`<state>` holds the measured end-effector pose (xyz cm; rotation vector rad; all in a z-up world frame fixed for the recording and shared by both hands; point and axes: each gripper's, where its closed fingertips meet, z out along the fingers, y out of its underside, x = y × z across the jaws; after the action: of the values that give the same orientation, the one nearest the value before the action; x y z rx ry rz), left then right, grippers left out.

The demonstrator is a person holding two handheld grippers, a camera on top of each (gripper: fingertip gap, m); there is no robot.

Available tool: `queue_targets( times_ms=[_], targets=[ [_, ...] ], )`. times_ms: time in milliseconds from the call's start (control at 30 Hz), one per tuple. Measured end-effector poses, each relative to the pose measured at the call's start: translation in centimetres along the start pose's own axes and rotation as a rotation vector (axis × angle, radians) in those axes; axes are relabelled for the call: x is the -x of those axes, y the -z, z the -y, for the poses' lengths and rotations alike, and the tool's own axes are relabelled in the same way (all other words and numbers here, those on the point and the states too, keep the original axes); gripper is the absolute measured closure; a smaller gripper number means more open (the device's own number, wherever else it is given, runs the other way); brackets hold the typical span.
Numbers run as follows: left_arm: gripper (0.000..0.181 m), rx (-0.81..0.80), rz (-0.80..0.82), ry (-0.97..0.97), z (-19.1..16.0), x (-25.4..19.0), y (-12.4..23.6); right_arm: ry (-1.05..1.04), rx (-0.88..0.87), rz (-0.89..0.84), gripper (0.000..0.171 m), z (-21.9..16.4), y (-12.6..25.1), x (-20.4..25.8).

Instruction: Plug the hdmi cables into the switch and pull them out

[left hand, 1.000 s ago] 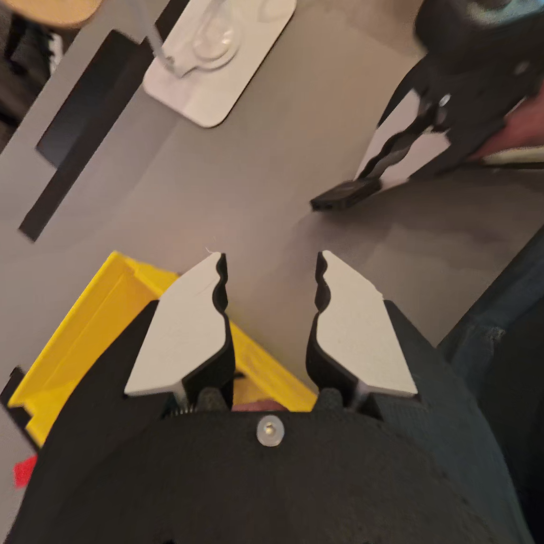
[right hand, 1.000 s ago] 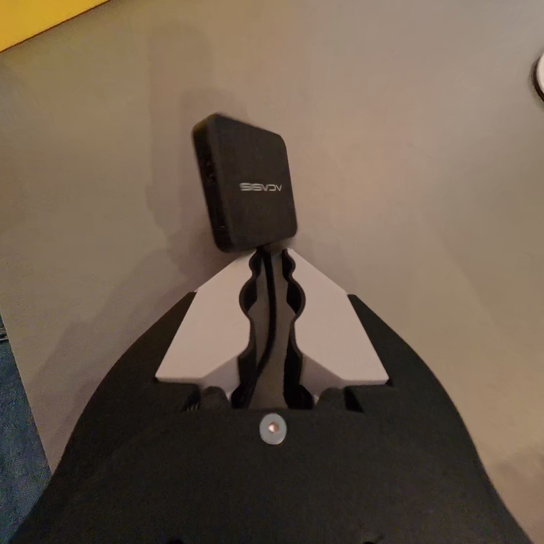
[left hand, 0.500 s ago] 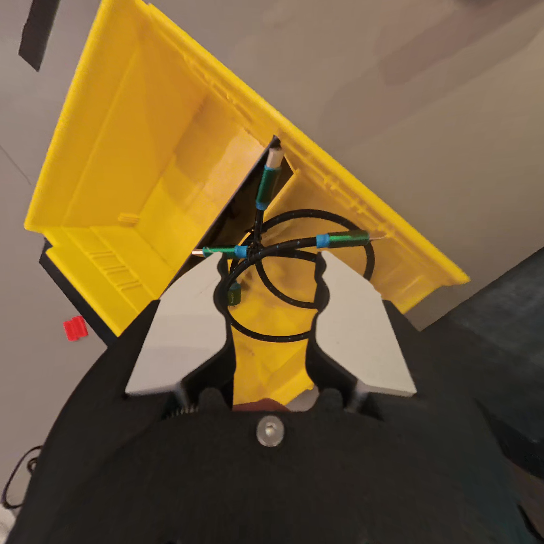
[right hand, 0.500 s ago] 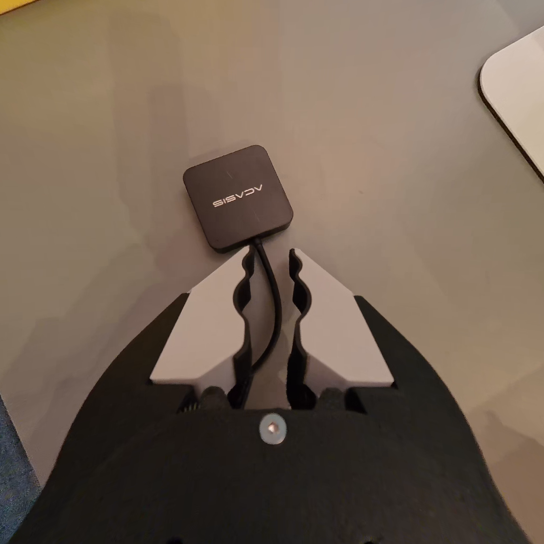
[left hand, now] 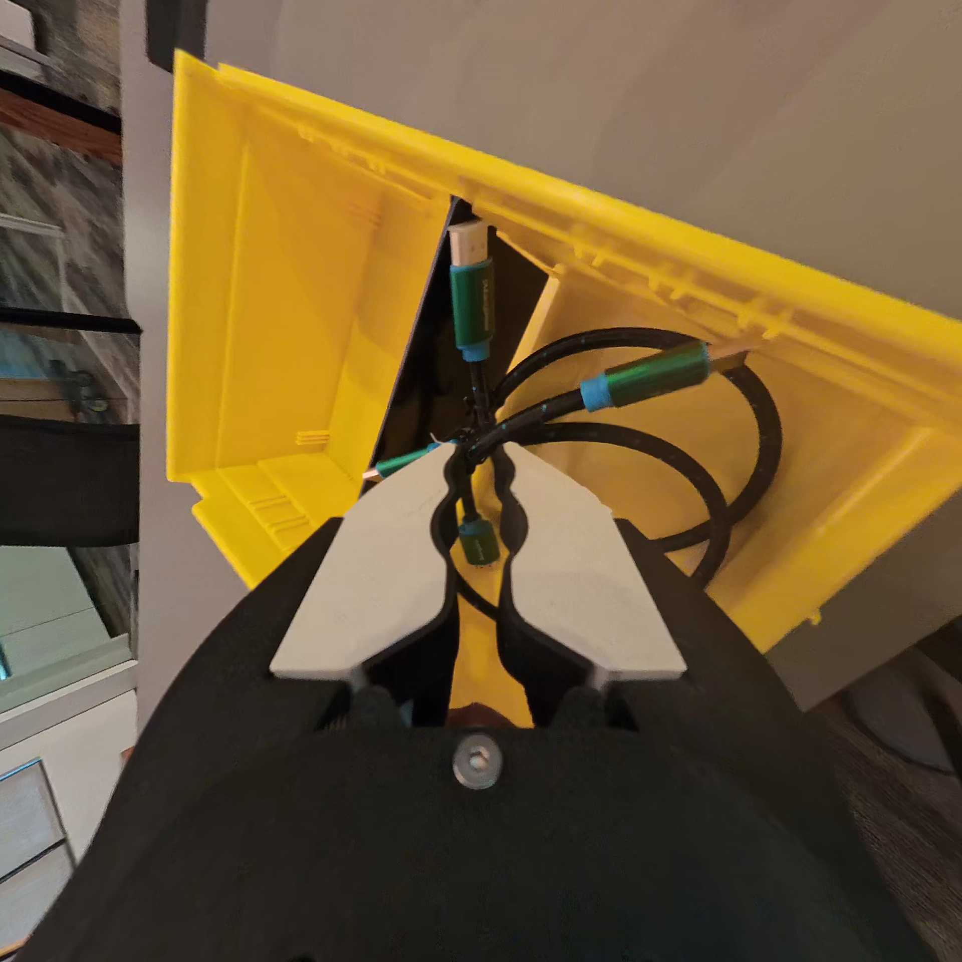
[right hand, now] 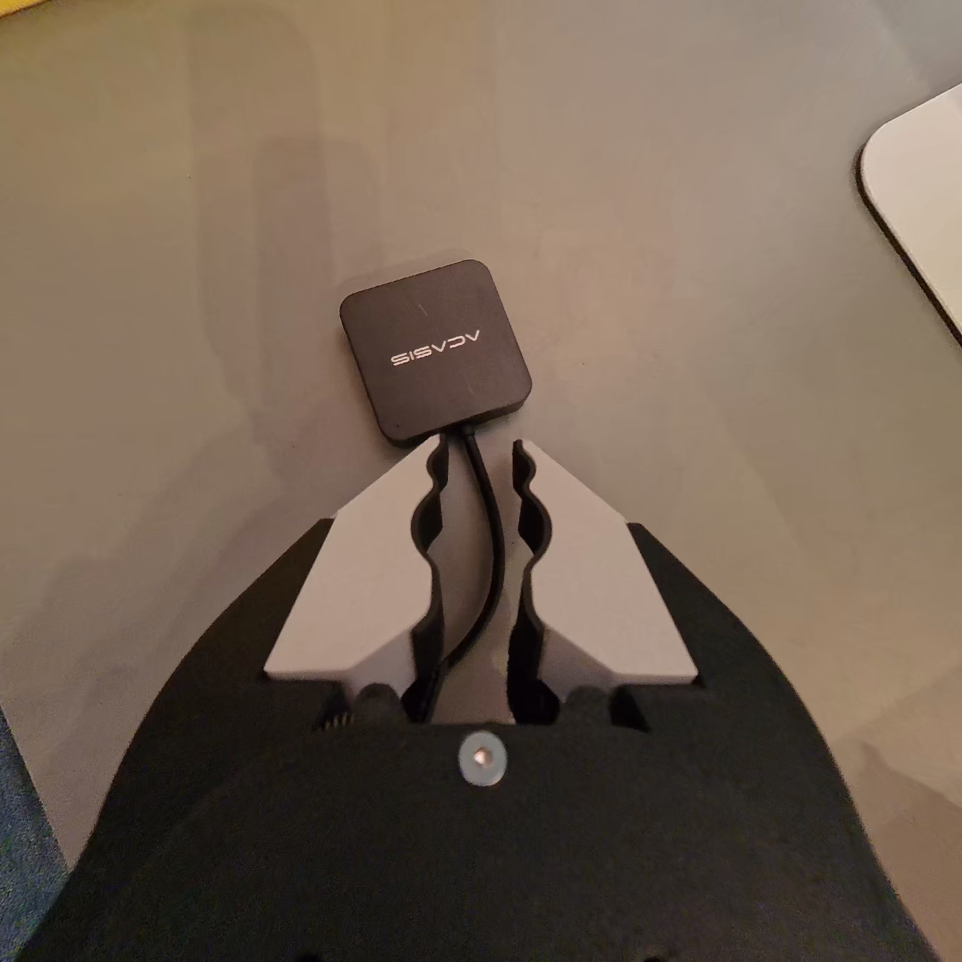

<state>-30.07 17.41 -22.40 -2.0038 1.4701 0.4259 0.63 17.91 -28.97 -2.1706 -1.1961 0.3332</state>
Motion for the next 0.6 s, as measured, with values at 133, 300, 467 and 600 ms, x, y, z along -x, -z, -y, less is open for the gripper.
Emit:
queue_targets(
  times_ms=[133, 300, 467, 600],
  targets=[
    [0.174, -0.041, 0.058, 0.020, 0.2, 1.0, 1.1, -0.005, -0.011, -0.005, 0.149, 0.1, 0.3, -0.3],
    [0.175, -0.079, 0.123, 0.058, -0.1, 2.1, 2.6, -0.008, -0.021, -0.009, 0.150, 0.2, 0.5, -0.4],
    [0.175, -0.137, 0.195, 0.113, 0.1, 3.6, 4.8, -0.009, -0.027, -0.013, 0.149, 0.4, 0.7, -0.5],
    [0.175, -0.179, 0.242, 0.146, 0.5, 4.6, 6.9, -0.013, -0.038, -0.016, 0.148, 0.7, 0.8, -0.5]
  ],
)
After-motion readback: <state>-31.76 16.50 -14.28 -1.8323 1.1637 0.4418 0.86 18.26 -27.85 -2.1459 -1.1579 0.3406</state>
